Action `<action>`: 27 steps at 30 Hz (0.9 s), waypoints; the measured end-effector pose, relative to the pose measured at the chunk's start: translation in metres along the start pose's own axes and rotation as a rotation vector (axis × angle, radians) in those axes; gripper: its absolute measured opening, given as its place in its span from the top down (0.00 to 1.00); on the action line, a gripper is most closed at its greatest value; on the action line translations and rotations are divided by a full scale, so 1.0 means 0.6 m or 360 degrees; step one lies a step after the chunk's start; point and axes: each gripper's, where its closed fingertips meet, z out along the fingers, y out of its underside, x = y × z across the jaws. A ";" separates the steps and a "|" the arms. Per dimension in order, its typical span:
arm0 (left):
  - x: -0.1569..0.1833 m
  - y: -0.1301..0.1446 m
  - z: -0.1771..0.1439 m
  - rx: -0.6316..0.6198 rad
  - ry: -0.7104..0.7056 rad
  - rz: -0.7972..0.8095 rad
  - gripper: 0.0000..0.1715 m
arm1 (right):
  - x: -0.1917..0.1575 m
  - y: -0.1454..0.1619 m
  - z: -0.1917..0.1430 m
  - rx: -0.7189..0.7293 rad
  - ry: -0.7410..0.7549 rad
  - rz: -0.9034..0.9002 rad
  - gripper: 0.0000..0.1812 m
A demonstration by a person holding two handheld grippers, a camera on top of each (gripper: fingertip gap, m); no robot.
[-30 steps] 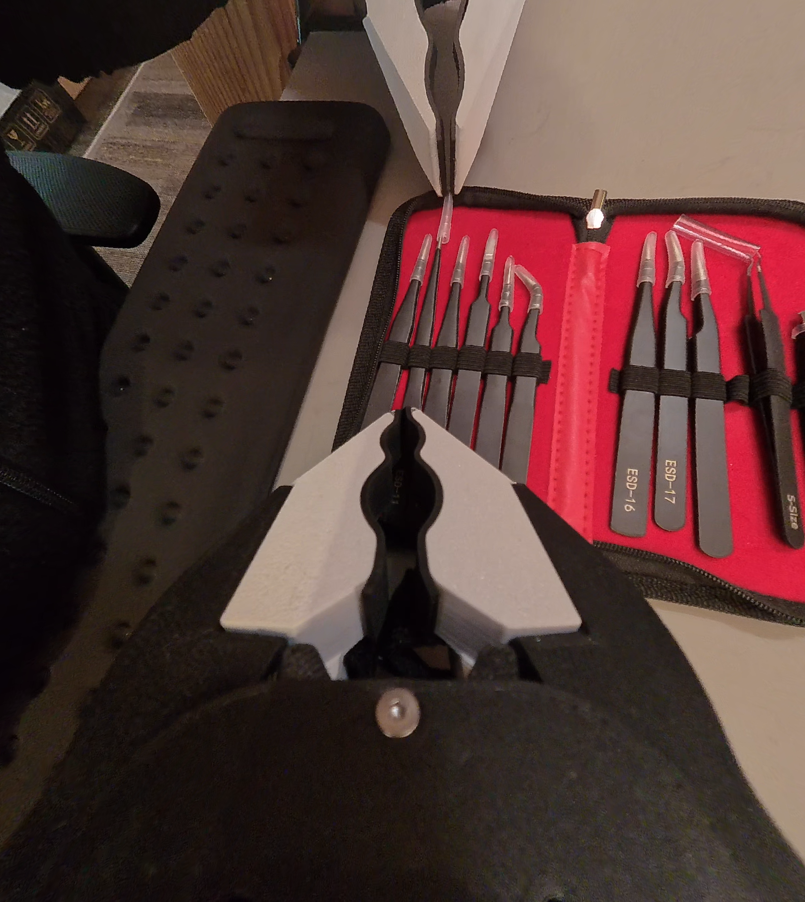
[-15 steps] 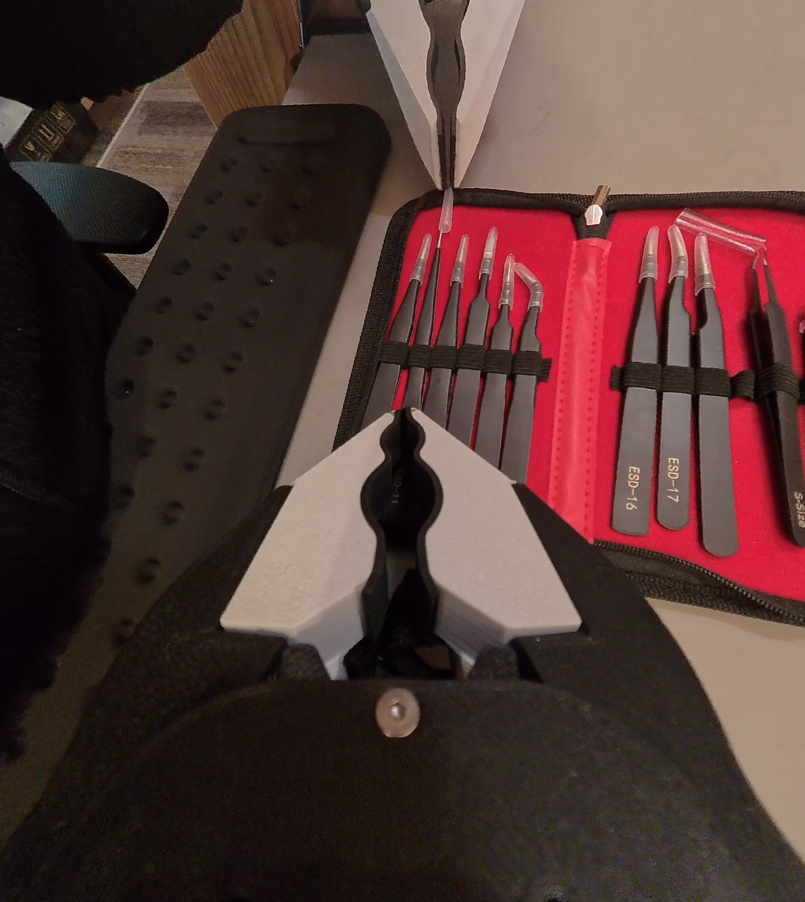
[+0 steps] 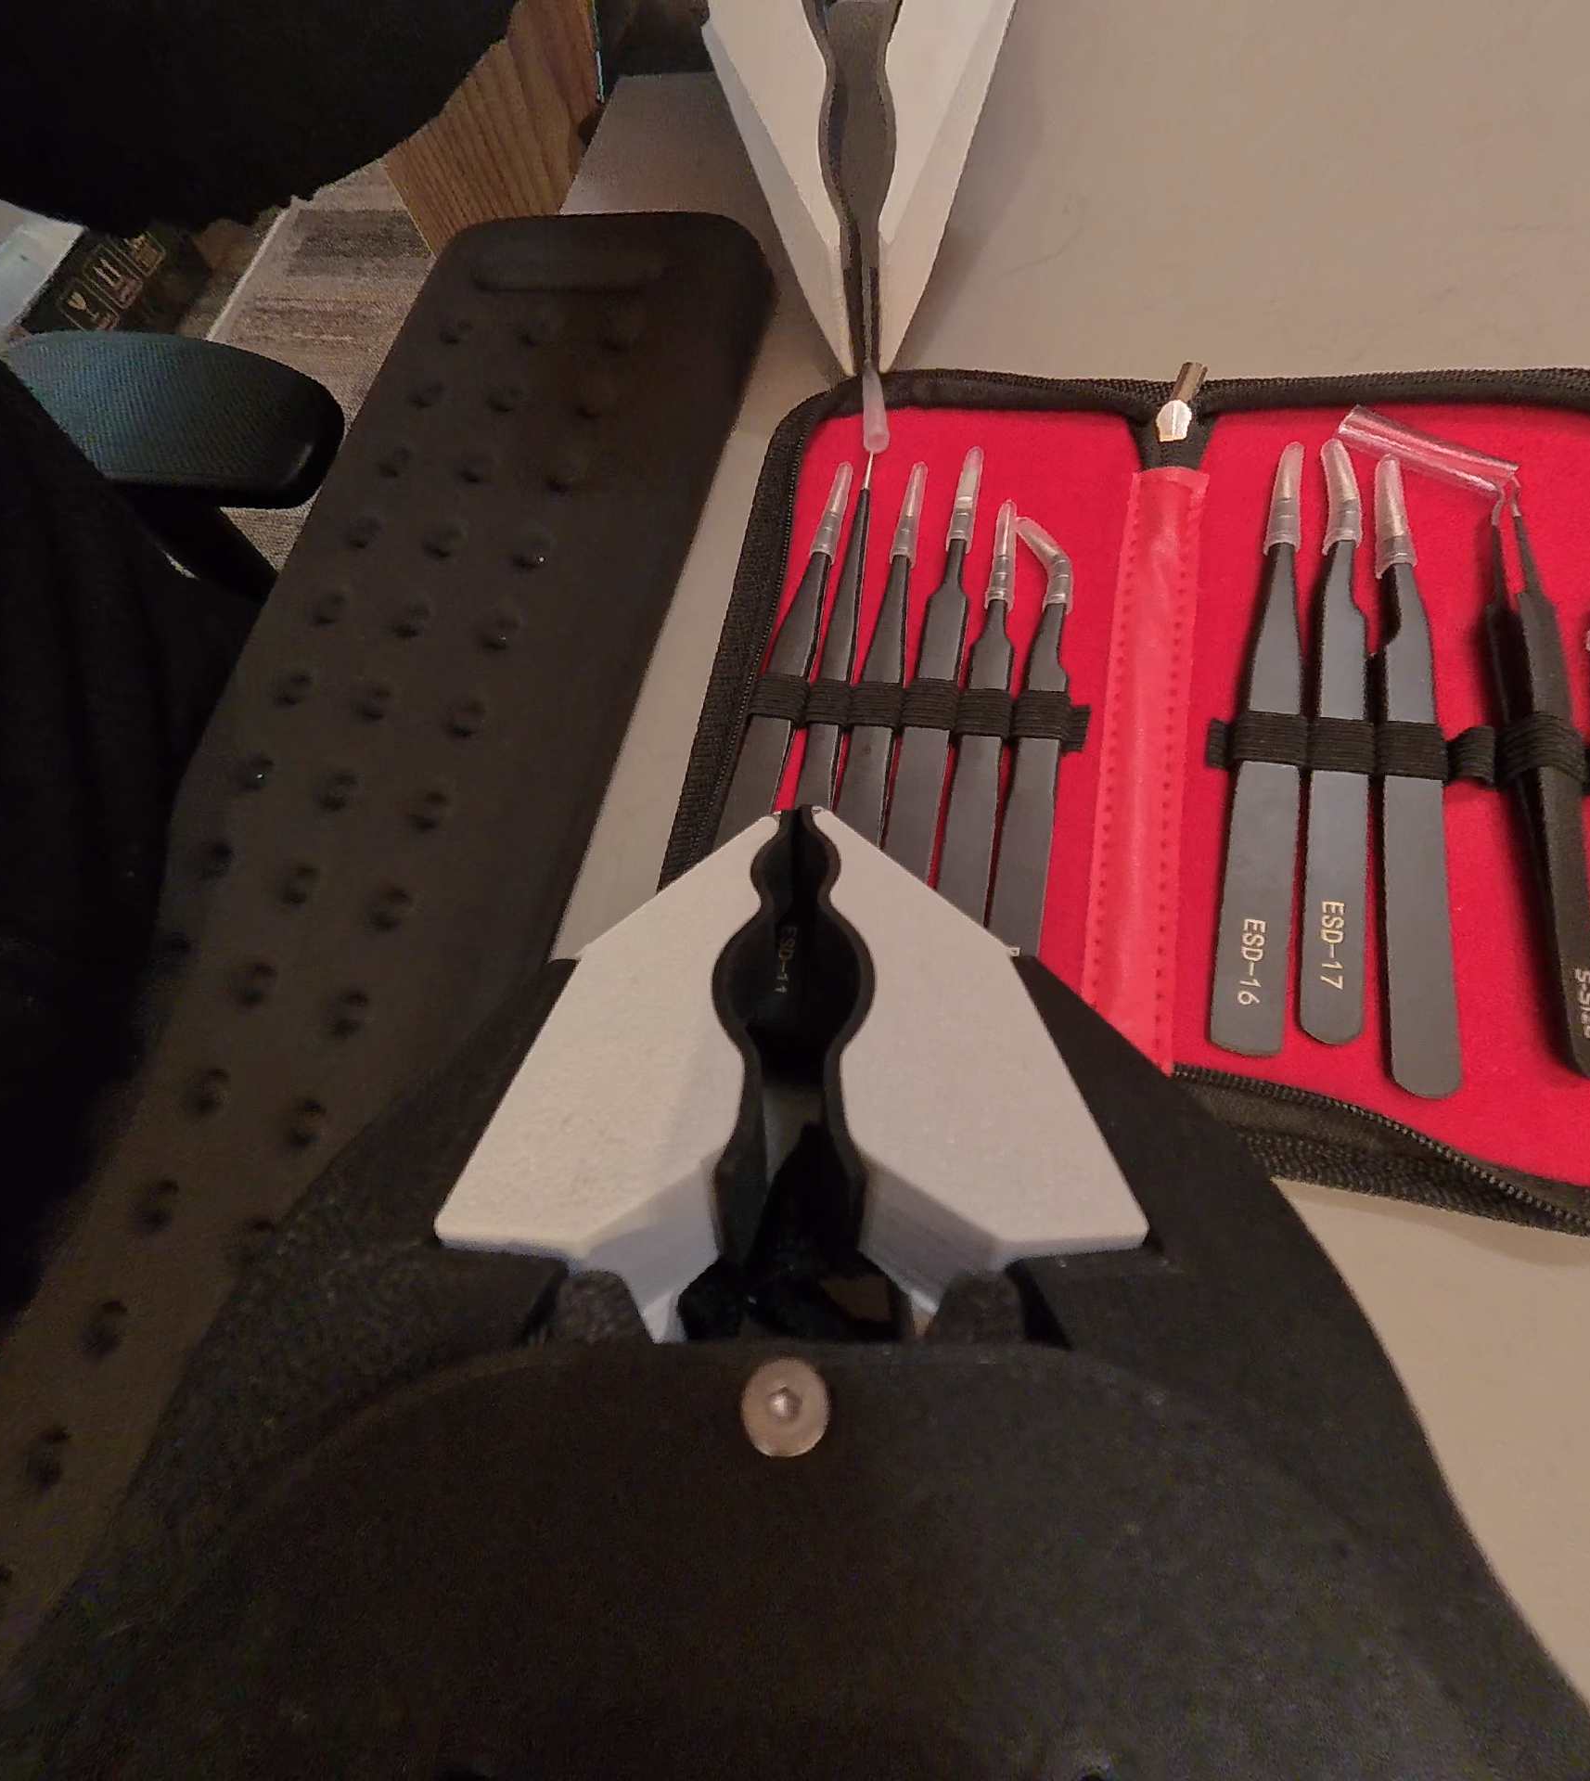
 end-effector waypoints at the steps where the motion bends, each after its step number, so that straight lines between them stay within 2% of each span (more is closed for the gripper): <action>1: 0.000 -0.001 -0.001 -0.0030 -0.0012 0.0021 1.00 | 0.000 0.000 0.000 0.0000 -0.0002 0.0001 1.00; 10: -0.001 0.004 -0.003 -0.0287 -0.0076 0.0134 1.00 | -0.002 0.000 -0.001 0.0001 -0.0001 -0.0018 1.00; 27: -0.002 0.010 -0.005 -0.0648 -0.0019 0.0218 1.00 | -0.007 0.001 -0.002 -0.0001 -0.0017 -0.0048 1.00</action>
